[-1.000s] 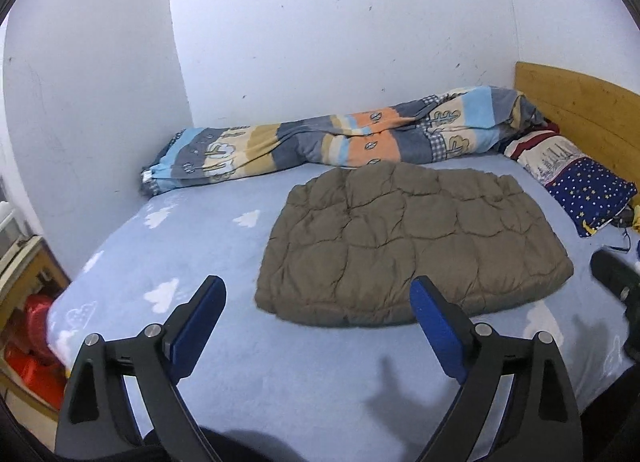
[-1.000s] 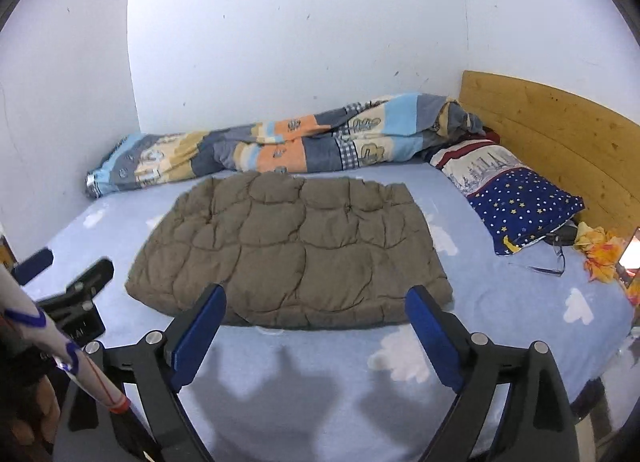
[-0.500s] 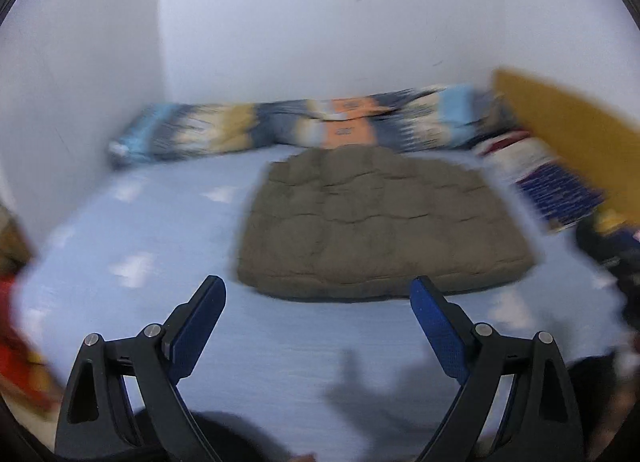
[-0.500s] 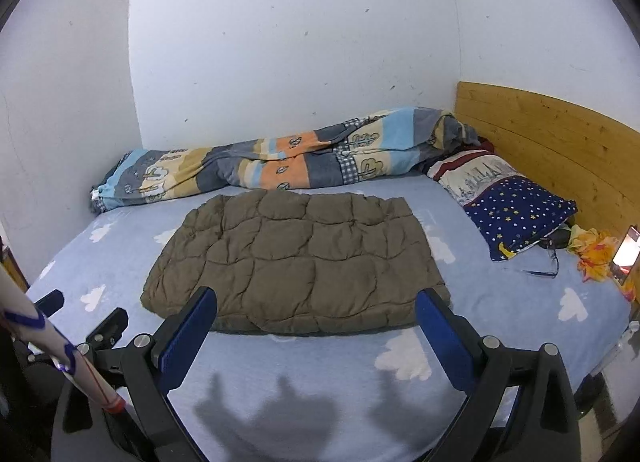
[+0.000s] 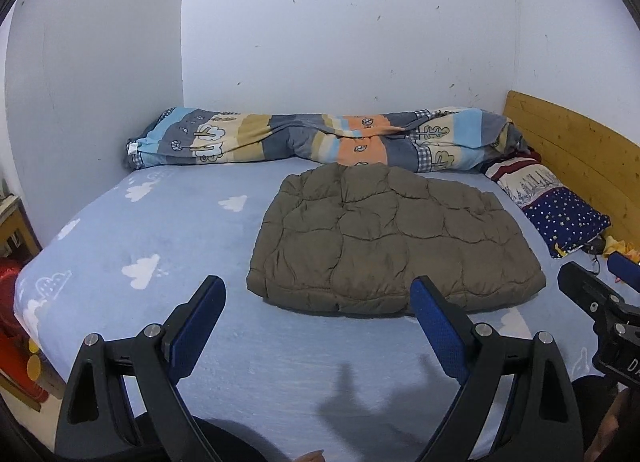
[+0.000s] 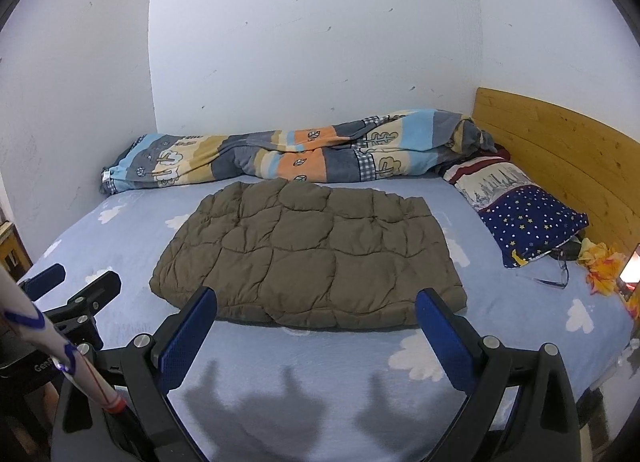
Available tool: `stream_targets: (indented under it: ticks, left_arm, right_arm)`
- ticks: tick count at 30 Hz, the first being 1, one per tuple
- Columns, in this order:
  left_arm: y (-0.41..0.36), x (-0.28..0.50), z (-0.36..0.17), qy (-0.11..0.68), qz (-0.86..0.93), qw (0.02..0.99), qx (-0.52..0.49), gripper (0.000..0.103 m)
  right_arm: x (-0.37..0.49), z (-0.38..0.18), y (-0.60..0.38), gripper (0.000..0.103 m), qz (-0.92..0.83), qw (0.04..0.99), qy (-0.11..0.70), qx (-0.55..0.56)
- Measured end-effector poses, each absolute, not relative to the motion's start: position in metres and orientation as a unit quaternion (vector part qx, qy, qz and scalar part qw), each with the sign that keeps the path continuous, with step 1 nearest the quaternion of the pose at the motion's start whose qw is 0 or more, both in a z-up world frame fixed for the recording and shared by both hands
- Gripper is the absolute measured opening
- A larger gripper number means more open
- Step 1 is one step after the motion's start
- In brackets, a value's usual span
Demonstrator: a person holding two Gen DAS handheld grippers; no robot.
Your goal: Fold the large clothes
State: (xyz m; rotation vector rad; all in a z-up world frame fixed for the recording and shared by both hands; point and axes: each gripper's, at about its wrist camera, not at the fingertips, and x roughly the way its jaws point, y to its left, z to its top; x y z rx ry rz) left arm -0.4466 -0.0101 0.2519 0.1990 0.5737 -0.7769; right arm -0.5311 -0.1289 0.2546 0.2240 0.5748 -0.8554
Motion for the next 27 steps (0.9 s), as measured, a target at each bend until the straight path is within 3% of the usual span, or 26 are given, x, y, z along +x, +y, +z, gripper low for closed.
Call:
stream_targets:
  ticks: [27]
  left_arm:
    - [-0.02, -0.454, 0.25, 0.271, -0.334, 0.891, 0.147, 0.093]
  right_arm:
    - [-0.526, 0.25, -0.128, 0.101, -0.409, 0.862, 0.284, 0.101]
